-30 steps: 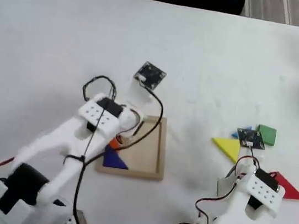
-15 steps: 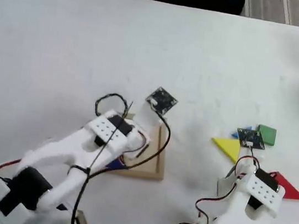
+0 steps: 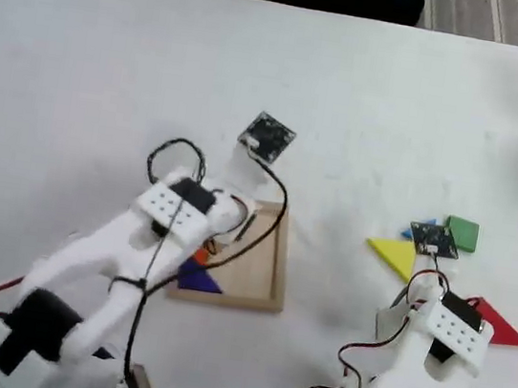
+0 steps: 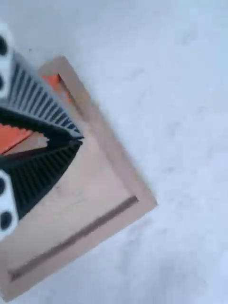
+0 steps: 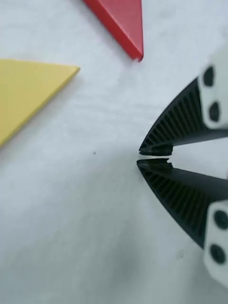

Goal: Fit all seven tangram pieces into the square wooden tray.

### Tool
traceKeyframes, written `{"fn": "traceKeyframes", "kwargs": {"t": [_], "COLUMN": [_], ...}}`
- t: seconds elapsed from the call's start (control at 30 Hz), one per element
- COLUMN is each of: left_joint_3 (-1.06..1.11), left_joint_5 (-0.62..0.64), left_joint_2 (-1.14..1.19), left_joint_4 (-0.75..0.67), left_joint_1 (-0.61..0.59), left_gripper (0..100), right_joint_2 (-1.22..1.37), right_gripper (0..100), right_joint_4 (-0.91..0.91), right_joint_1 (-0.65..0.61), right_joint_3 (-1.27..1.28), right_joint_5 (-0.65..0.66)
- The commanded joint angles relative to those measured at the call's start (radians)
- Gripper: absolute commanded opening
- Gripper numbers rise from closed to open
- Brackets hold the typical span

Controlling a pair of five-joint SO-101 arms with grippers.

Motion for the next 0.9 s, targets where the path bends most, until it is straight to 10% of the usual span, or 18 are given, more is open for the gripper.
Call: {"fn": "traceKeyframes", "kwargs": {"t": [0.0, 0.43, 0.87], "left_joint_3": [-0.083, -0.086, -0.064], "left_joint_5": [-0.003, -0.012, 0.044], "left_joint_2": [0.101, 0.119, -0.074], "left_joint_4": [-0.048, 0.195, 0.06], "left_joint_1": [-0.016, -0.016, 0.018], "left_gripper": [2, 2, 2], "right_joint_2": [-0.019, -0.019, -0.019], "right_gripper": [1.8, 1.8, 1.8], "right_joint_4": [-0.012, -0.012, -0.012], "right_joint_1": [-0.01, -0.008, -0.01], "right_joint_3": [-0.005, -0.005, -0.005], "right_joint_5": [0.011, 0.011, 0.011]}}
